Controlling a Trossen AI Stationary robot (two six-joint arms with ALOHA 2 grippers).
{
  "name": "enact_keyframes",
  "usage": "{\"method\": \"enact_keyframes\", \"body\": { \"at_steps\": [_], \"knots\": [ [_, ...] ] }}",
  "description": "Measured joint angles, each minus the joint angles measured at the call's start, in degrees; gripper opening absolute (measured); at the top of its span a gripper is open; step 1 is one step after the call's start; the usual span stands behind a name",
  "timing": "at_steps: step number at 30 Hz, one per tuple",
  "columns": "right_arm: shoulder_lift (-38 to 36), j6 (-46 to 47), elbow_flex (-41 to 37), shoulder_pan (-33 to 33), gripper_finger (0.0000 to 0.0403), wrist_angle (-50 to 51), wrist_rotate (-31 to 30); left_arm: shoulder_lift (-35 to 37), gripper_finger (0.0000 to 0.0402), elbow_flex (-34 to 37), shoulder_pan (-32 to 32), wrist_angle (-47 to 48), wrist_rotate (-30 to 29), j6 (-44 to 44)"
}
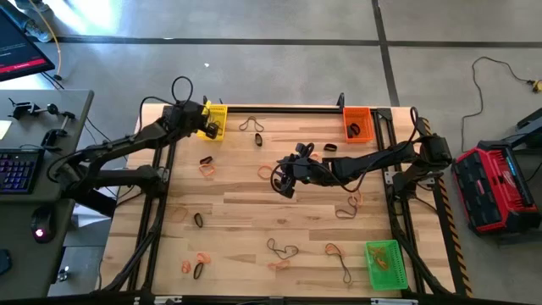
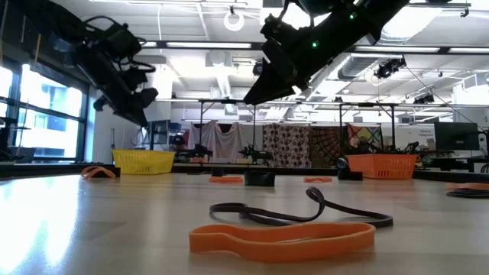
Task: Sort rubber bands into baskets
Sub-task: Put the purple rubber band into the yellow bin
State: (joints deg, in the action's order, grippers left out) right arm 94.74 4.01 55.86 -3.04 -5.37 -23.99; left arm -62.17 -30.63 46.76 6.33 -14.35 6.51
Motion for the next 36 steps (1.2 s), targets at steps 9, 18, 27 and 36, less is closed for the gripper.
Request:
{"method": "enact_keyframes", "body": {
  "at_steps": [9, 18, 27, 36],
  "knots": [
    [0.0, 0.2, 0.0, 0.5, 0.0151, 0.0, 0.1, -10.0, 0.0000, 0.0, 4.4, -7.4, 5.2, -0.8],
    [0.0, 0.2, 0.0, 0.5, 0.0151, 0.0, 0.2, -15.9, 0.0000, 0.0, 7.0, -10.2, 6.2, -1.2],
    [0.0, 0.1, 0.0, 0.5, 0.0151, 0.0, 0.2, -15.9, 0.0043, 0.0, 6.3, -11.6, 6.3, -3.8],
    [0.0, 0.1, 0.0, 0.5, 0.0151, 0.0, 0.2, -15.9, 0.0113, 0.0, 6.3, -12.3, 6.1, -3.8]
  ]
}}
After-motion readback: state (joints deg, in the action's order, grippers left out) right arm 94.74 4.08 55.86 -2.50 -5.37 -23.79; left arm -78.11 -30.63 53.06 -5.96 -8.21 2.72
